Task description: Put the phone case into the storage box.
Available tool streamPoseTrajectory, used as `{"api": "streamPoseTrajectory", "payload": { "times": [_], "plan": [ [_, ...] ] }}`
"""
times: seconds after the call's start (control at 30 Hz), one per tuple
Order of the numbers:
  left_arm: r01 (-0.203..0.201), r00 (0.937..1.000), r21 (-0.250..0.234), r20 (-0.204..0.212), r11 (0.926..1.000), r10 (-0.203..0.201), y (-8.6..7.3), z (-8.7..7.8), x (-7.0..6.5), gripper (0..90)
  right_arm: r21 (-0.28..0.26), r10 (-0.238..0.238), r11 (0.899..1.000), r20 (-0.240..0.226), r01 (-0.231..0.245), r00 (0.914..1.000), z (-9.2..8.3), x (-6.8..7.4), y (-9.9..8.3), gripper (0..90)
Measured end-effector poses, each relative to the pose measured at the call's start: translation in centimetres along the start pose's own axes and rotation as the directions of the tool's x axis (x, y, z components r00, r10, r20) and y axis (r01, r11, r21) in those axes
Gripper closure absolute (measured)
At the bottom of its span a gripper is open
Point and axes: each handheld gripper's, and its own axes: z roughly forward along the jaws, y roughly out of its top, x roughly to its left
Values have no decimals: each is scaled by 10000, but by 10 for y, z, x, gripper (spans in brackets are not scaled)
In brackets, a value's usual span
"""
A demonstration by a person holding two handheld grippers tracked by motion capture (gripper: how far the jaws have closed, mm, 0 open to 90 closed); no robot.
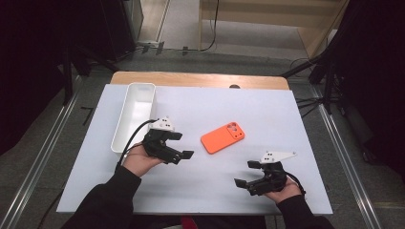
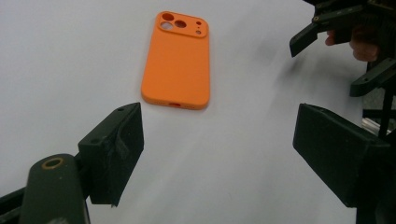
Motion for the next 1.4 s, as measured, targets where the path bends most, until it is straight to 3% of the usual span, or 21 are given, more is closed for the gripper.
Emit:
{"api": "streamPoseTrajectory", "payload": {
  "times": [0.3,0.43,0.5,0.6,0.73,0.93,1.4],
  "plan": [
    [172,9998,-158,51,9997,-171,4,17,9,167,25,0,10000,-25,0,10000,1,0,0,59],
    [307,9994,-183,-136,9994,-310,6,22,14,161,46,27,10000,-28,-27,10000,1,0,0,59],
    [372,9989,-30,-279,9993,-372,9,24,17,131,44,25,10000,4,-25,10000,1,0,0,59],
    [708,9973,116,193,9974,-710,13,27,21,0,88,-55,9999,94,54,9999,1,0,0,59],
    [362,9991,125,219,9993,-365,16,30,19,0,43,32,10000,50,-32,10000,1,0,0,59],
    [299,9993,-148,208,9994,-295,22,34,21,0,64,12,10000,38,-12,10000,1,0,0,59],
    [214,9997,-58,129,9998,-213,36,54,26,6,65,26,10000,-41,-25,10000,1,0,0,59]
  ]
}}
